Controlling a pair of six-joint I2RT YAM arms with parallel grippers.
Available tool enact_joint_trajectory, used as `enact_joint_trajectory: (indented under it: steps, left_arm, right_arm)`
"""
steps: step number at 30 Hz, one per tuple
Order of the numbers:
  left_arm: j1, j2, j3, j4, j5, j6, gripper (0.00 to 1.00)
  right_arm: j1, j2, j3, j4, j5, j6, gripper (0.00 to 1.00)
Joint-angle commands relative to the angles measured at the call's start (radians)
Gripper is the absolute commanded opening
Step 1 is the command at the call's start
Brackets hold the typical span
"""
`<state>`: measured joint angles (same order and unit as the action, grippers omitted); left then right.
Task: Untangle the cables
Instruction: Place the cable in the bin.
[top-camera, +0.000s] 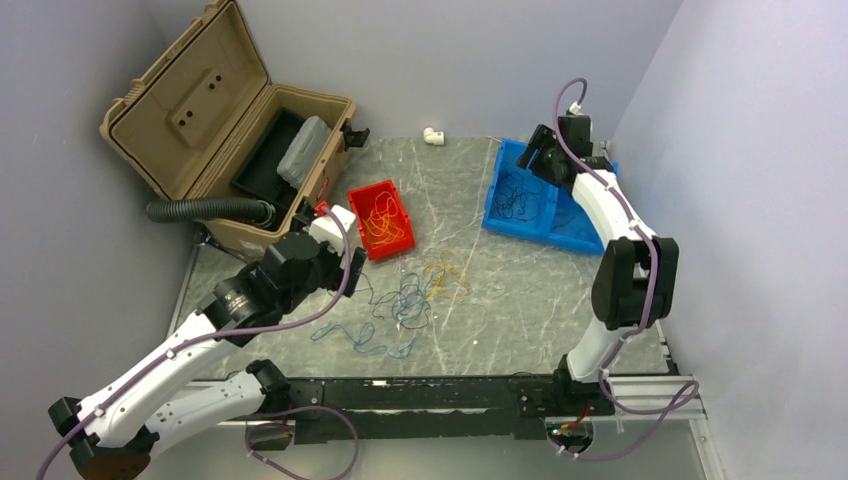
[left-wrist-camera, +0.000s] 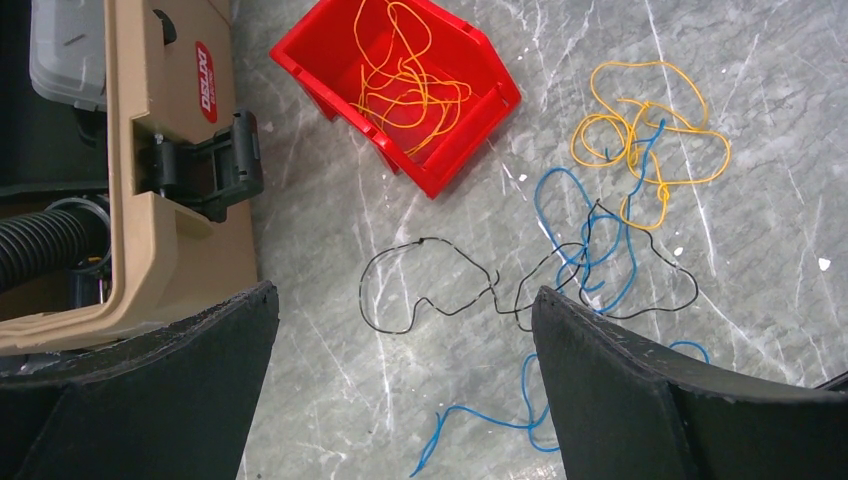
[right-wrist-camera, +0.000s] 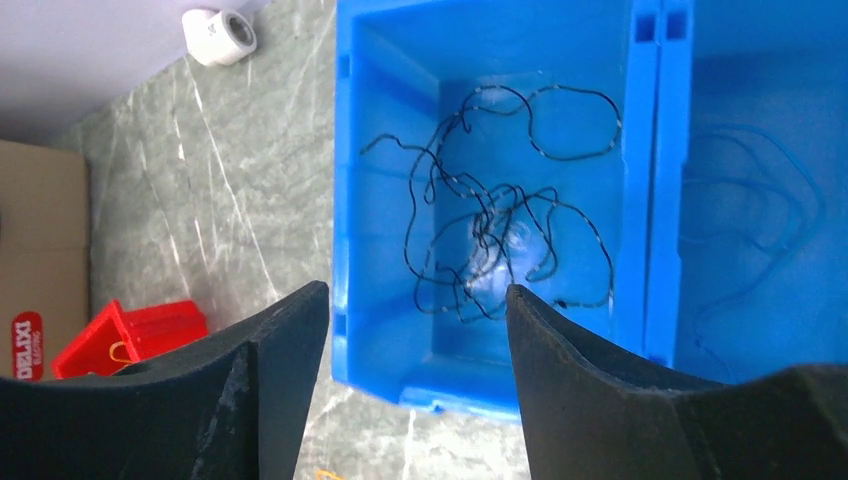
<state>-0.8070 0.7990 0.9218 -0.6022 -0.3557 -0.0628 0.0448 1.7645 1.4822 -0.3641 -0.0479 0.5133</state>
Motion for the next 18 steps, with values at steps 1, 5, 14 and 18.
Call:
enact_joint_trajectory:
  steps: [1, 5, 14, 18]
  left_arm:
    - [-0.004, -0.001, 0.003, 0.035, 0.014, 0.02, 0.99]
    - [-0.003, 0.022, 0.012, 0.029, 0.039, 0.02, 0.99]
    - [-0.003, 0.027, 0.013, 0.029, 0.077, 0.015, 1.0]
    - [-0.003, 0.048, 0.022, 0.019, 0.137, -0.076, 0.99]
  right_arm:
    - [0.05, -0.154, -0.075, -0.001, 0.045, -0.075, 0.68]
    - [0.141, -0.253, -0.202, 0.0, 0.103, -0.108, 0.75]
    - [0.291, -0.47, -0.493, 0.065, 0.032, -0.12, 0.93]
    - [0.328, -0.504, -0.583, 0.089, -0.001, -0.101, 0.93]
